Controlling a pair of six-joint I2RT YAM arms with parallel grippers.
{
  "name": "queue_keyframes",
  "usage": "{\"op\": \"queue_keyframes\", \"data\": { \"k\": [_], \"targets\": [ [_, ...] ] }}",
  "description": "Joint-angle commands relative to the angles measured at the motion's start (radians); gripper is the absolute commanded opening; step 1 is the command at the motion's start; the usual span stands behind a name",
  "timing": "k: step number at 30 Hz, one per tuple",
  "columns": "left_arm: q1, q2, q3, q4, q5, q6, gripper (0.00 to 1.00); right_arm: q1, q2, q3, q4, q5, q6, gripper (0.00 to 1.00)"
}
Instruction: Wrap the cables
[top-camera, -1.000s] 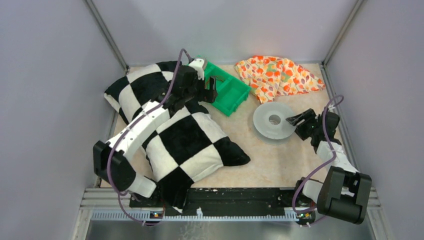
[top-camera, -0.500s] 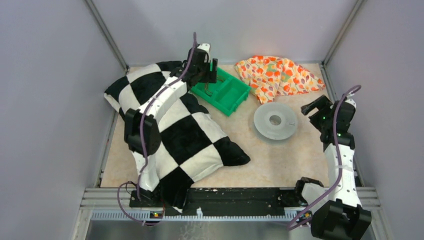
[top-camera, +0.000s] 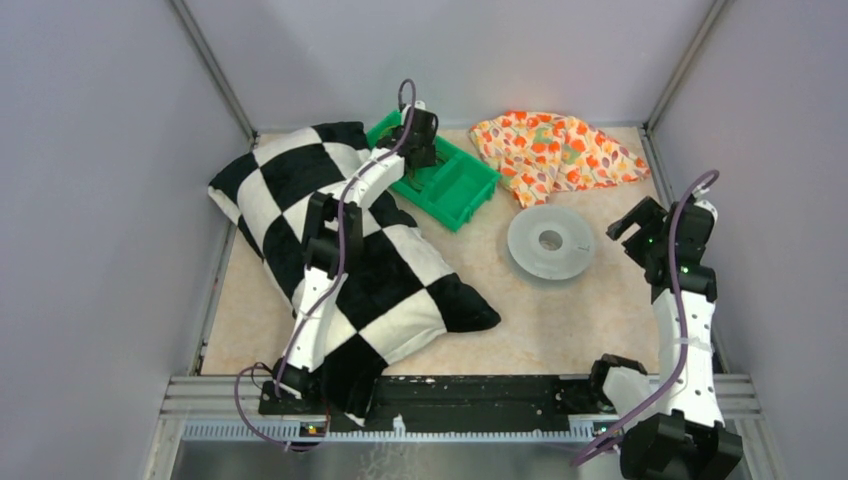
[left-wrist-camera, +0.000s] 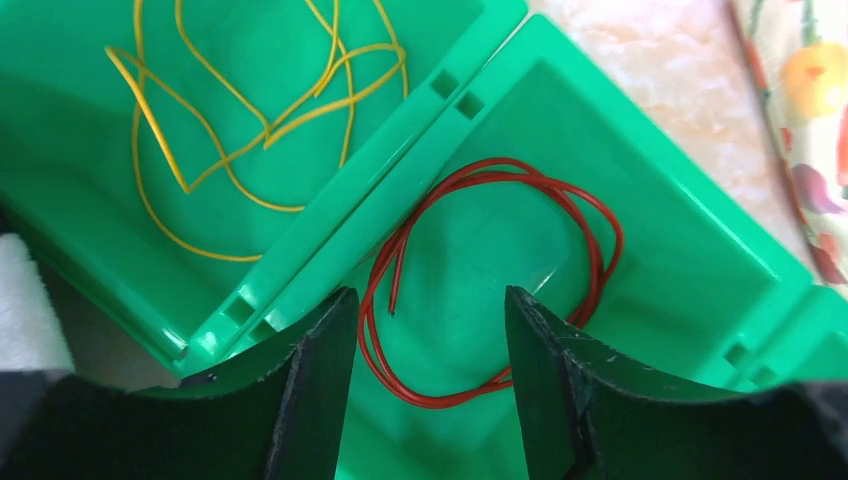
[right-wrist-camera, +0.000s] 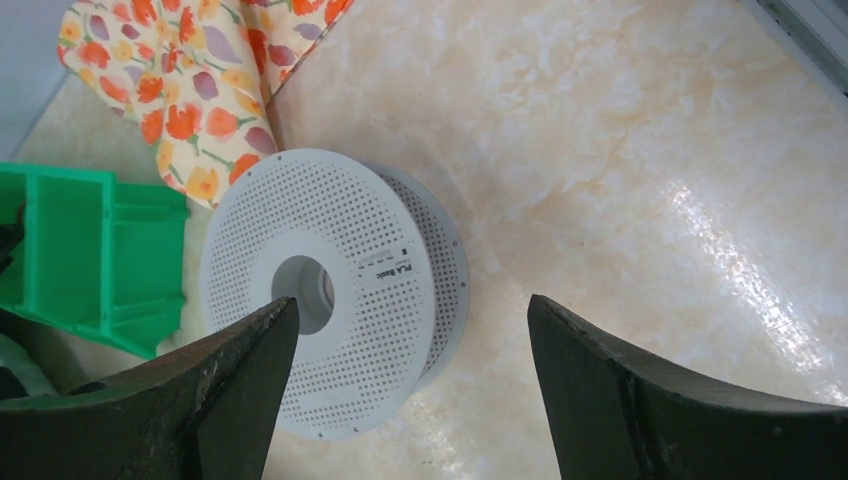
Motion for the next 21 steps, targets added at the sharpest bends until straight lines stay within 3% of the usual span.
{"op": "queue_keyframes", "data": {
  "k": [1, 6, 14, 21],
  "targets": [
    [0.005, 0.015, 0.015, 0.071, -0.066, -0.059, 0.61, -0.002, 0.029, 0.050, -0.045, 0.039, -0.058, 0.84],
    [0.005, 0.052, 0.005, 0.086, -0.111, -0.090, 0.55, -0.001, 0.082, 0.051, -0.018, 0.026, -0.066, 0.84],
    [0.005, 0.067, -0.044, 0.083, -0.217, -0.141, 0.54, -0.002, 0.145, 0.065, 0.002, -0.016, -0.078, 0.84],
    [0.000, 0.051, -0.107, 0.103, -0.196, -0.168, 0.50, -0.002, 0.163, 0.064, 0.013, -0.037, -0.074, 0.83]
  ]
}}
